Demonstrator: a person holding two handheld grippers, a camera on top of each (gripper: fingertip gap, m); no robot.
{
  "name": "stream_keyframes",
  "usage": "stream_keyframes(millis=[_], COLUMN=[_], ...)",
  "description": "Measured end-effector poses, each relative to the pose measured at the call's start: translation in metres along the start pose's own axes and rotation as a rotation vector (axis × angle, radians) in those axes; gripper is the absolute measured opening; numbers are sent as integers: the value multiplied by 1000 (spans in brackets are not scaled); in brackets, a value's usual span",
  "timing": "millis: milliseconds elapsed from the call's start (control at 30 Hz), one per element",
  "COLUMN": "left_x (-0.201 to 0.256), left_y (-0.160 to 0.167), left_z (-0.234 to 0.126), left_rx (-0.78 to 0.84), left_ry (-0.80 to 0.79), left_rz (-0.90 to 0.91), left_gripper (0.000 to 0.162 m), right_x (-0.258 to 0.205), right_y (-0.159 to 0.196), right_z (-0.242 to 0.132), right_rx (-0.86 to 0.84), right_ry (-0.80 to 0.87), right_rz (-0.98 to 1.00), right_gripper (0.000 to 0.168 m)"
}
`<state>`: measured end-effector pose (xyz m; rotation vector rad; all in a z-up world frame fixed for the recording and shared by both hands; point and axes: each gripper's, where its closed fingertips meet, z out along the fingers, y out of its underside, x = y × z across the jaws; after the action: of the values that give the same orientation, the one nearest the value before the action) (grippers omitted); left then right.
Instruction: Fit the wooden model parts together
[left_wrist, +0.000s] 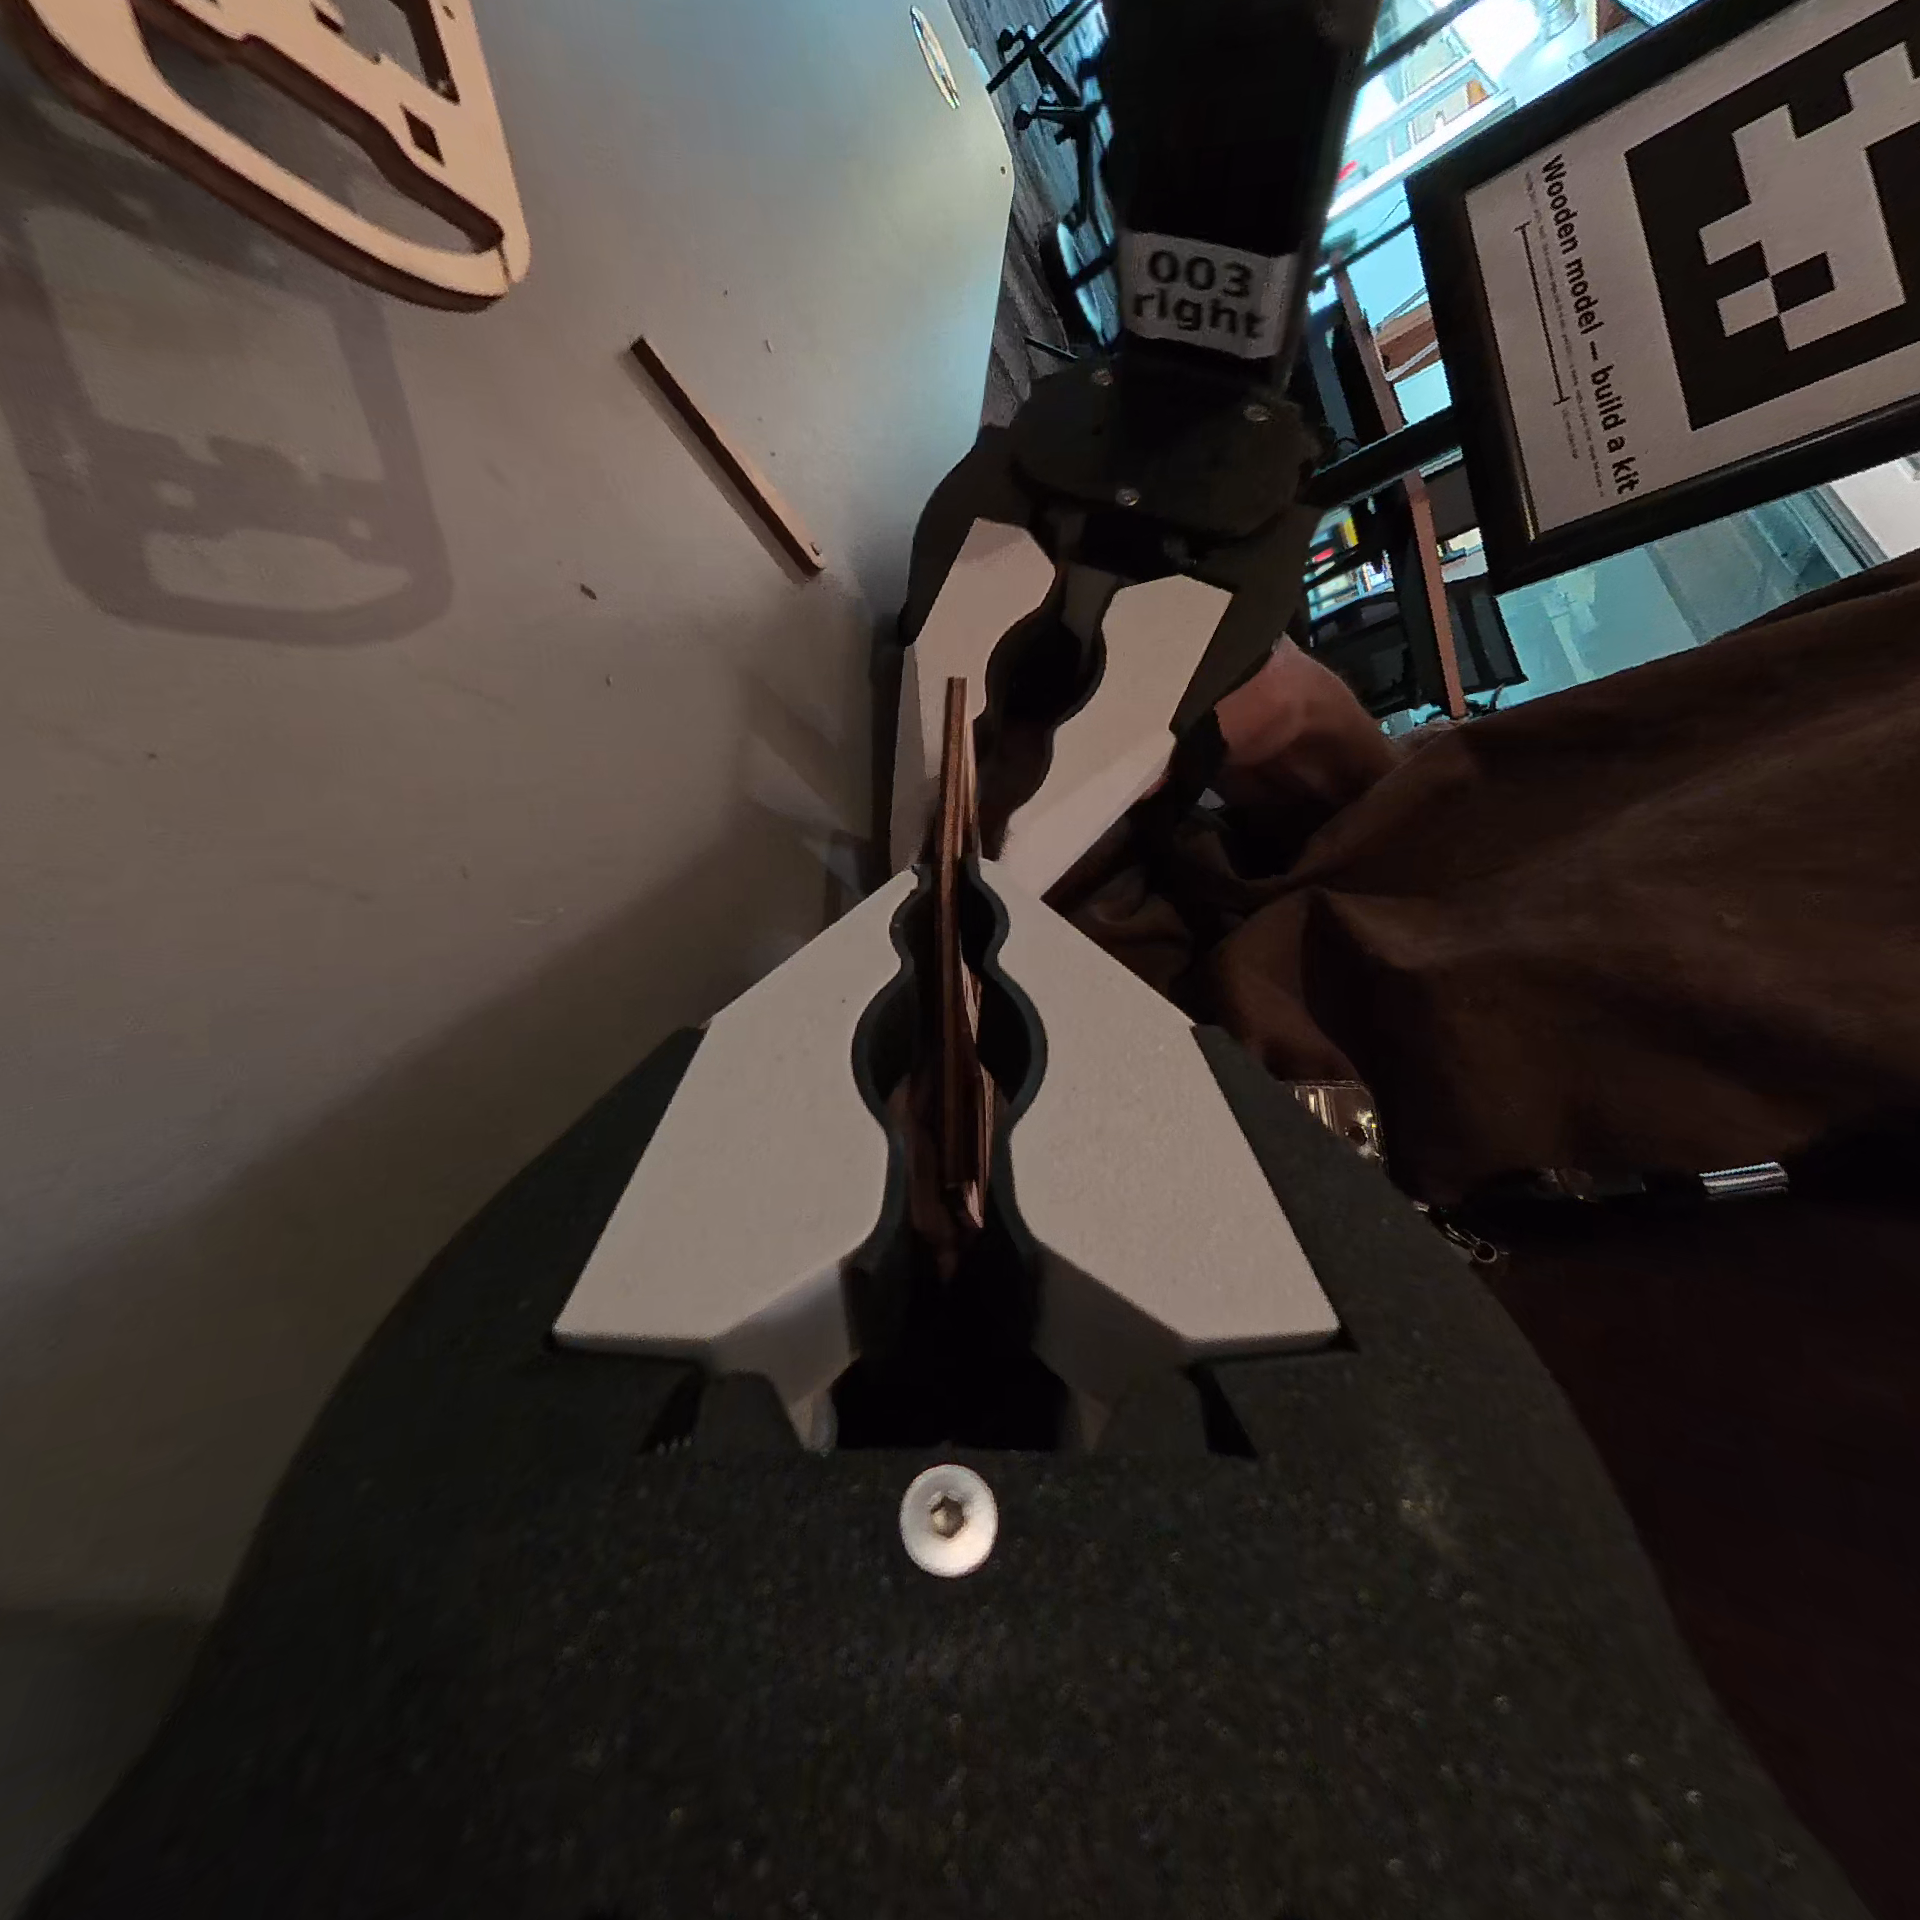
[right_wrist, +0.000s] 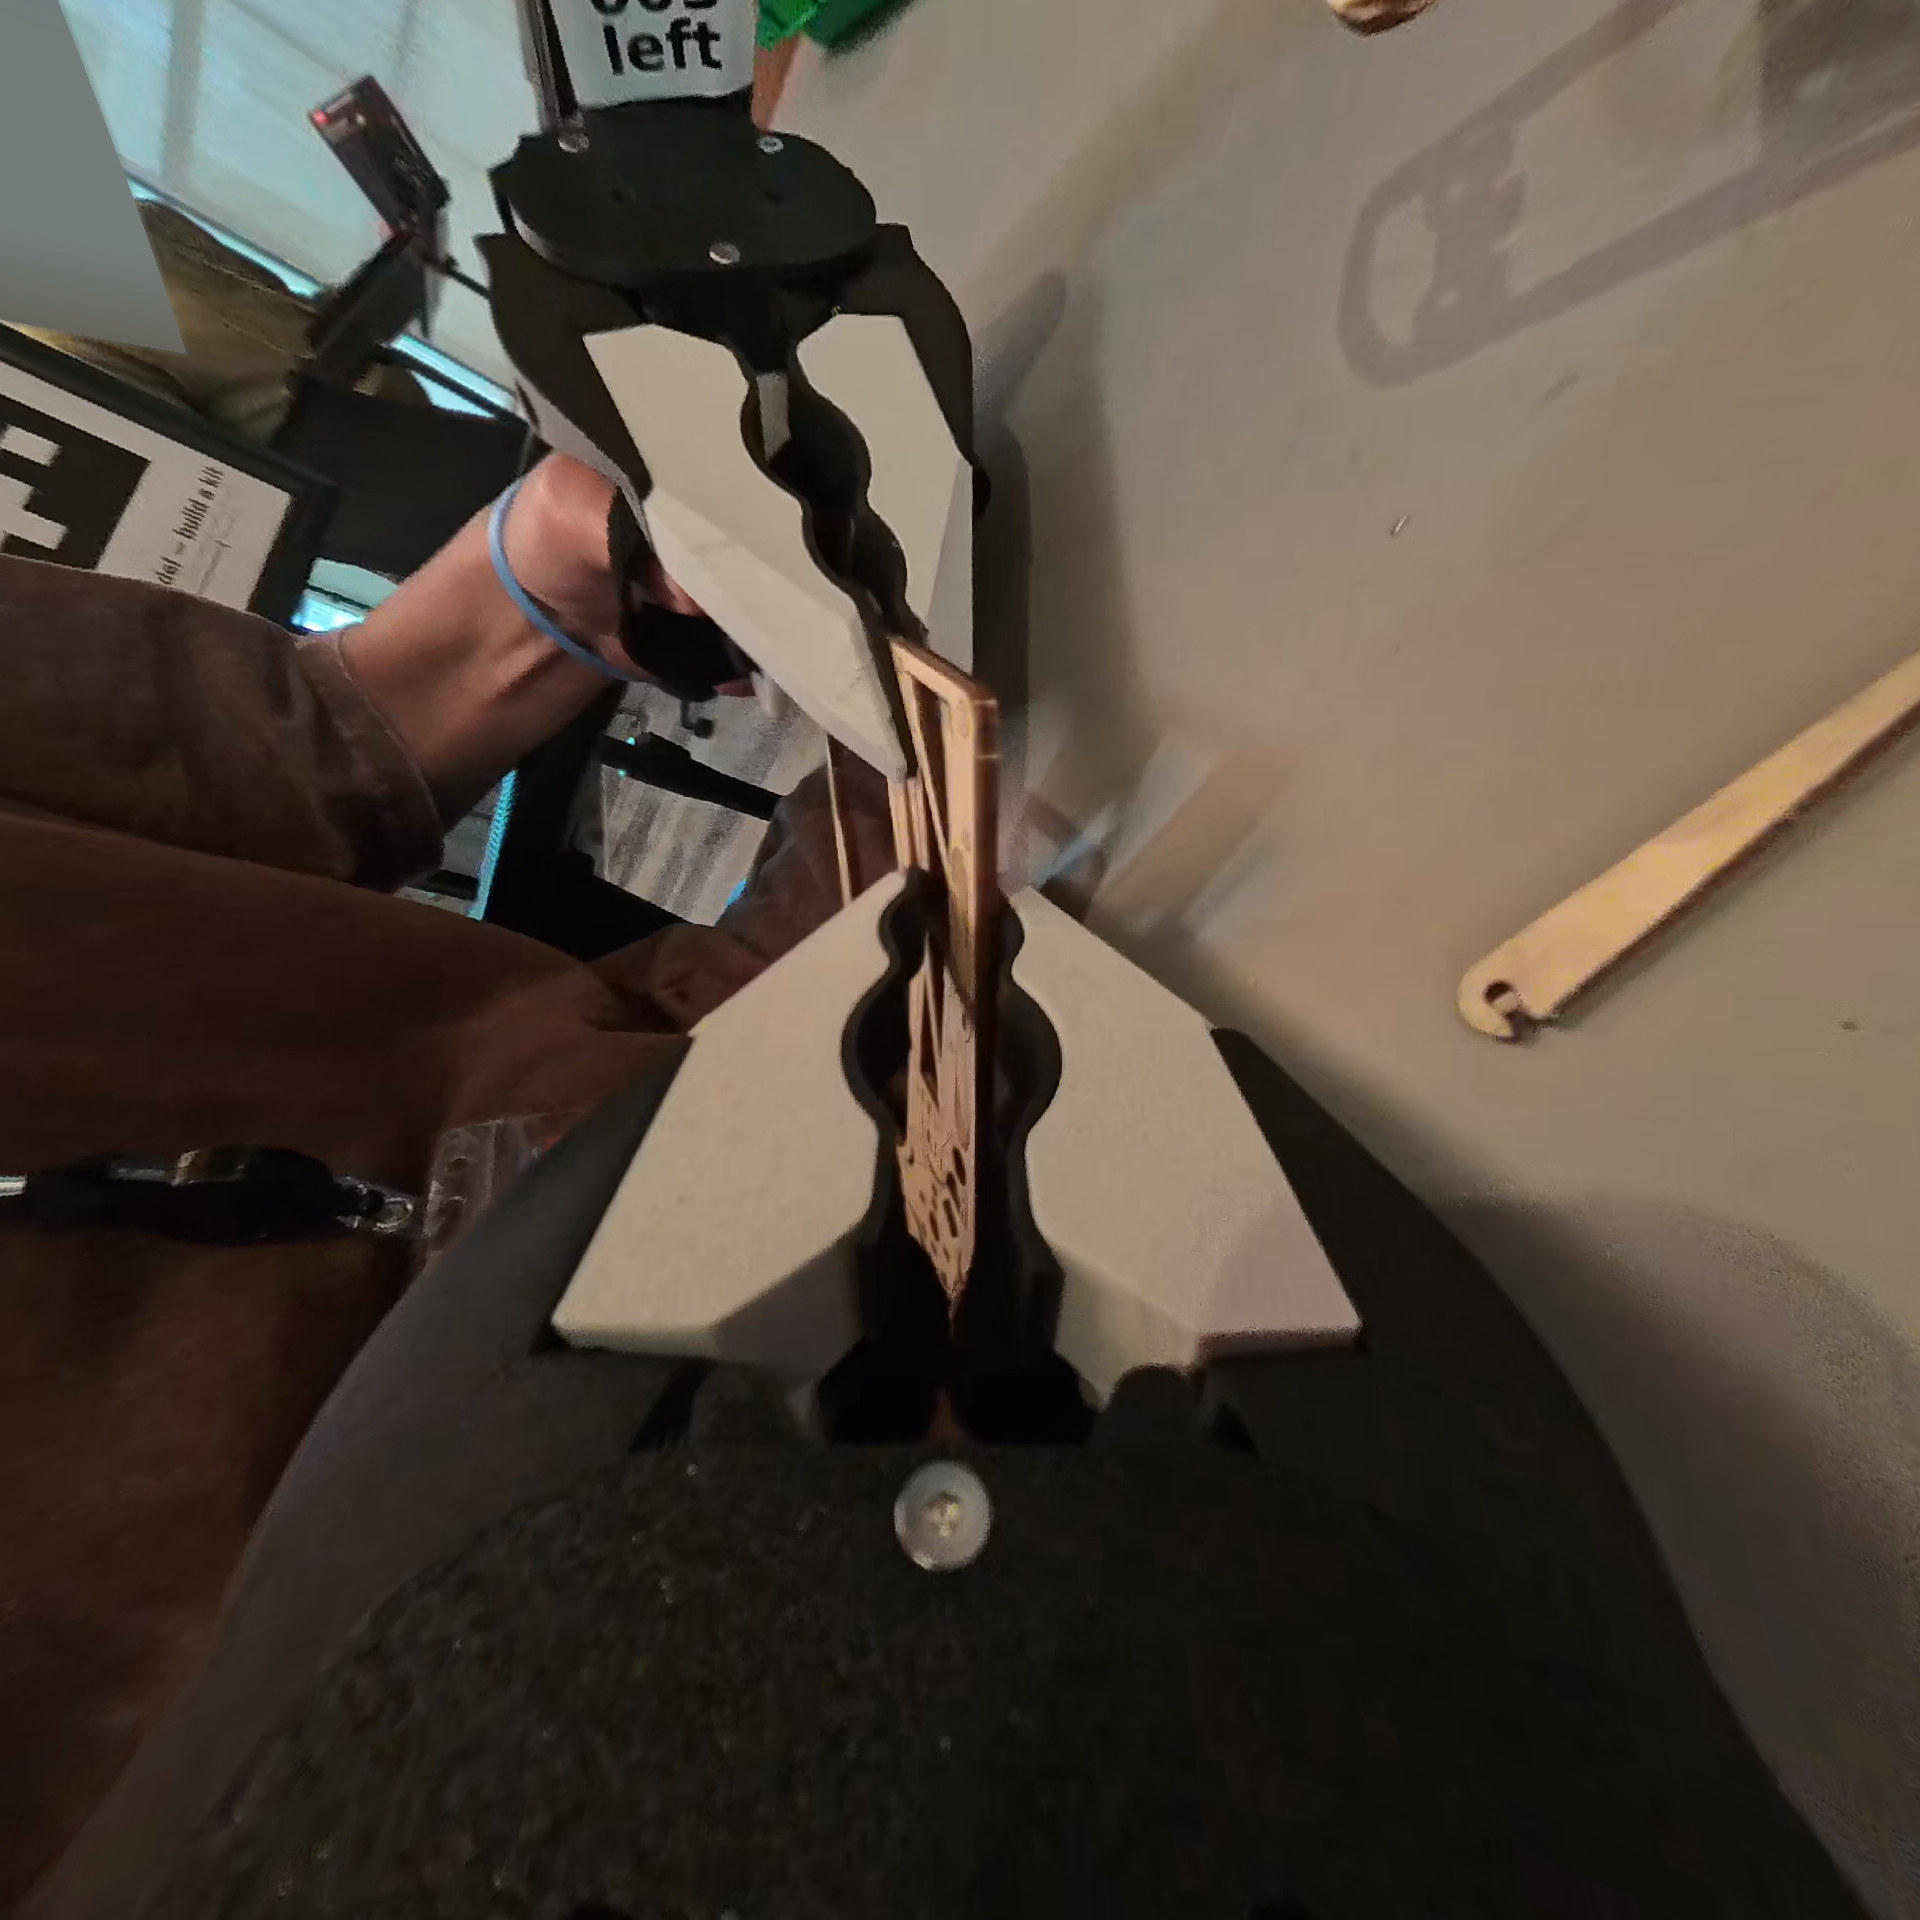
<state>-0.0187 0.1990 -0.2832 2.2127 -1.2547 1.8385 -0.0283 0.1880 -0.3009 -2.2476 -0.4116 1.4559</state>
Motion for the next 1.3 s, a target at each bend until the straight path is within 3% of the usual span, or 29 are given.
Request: stream_keyframes(millis=[333,533,667,800,933,1300], left_x=[-4,2,4,4,4,0], left_y=[-1,-3,-3,-3,-2,-1], left_z=[-1,-2,-3,-3,-3,-1], left_rx=[19,27,27,22,20,10], left_ry=[-58,0,24,25,26,-2], left_rz=[45,18,2,1,6,-3], left_gripper=[1,1,1,1,1,1], right_x=[11,-1,0,-3,-6,7], right_y=[-2,-11,-16,-38,-37,-35], right_z=[1,-6,-12,-27,-20,-27], right_rx=[-12,36,49,158,131,123], right_ry=[112,-30,-11,-4,-14,116], right_rz=[-60,37,15,-32,-48,-89], right_gripper=[4,14,10,15,20,9])
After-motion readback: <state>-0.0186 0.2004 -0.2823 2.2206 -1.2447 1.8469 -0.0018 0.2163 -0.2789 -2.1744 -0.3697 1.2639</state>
